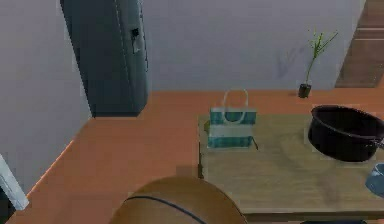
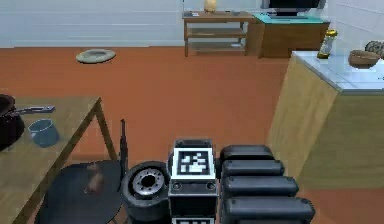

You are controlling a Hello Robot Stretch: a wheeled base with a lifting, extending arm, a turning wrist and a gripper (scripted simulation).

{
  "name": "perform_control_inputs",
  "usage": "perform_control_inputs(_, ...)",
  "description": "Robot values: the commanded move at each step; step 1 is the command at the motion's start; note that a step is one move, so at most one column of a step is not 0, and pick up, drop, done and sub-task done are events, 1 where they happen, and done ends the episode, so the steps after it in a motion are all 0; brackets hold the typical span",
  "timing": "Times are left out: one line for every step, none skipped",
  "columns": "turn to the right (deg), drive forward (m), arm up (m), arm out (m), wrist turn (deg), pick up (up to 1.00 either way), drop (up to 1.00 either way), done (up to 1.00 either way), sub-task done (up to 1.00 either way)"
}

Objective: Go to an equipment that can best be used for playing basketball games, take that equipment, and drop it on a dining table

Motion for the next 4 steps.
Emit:
perform_control_inputs(-45.0, 0.0, 0.0, 0.0, 0.0, 0.0, 0.0, 0.0, 0.0)
perform_control_inputs(0.0, 0.0, 0.0, 0.48, 0.0, 0.0, 0.0, 0.0, 0.0)
perform_control_inputs(0.0, 0.0, 0.0, 0.0, 39.0, 0.0, 0.0, 0.0, 0.0)
perform_control_inputs(0.0, 0.0, -0.04, 0.0, 0.0, 0.0, 0.0, 0.0, 0.0)
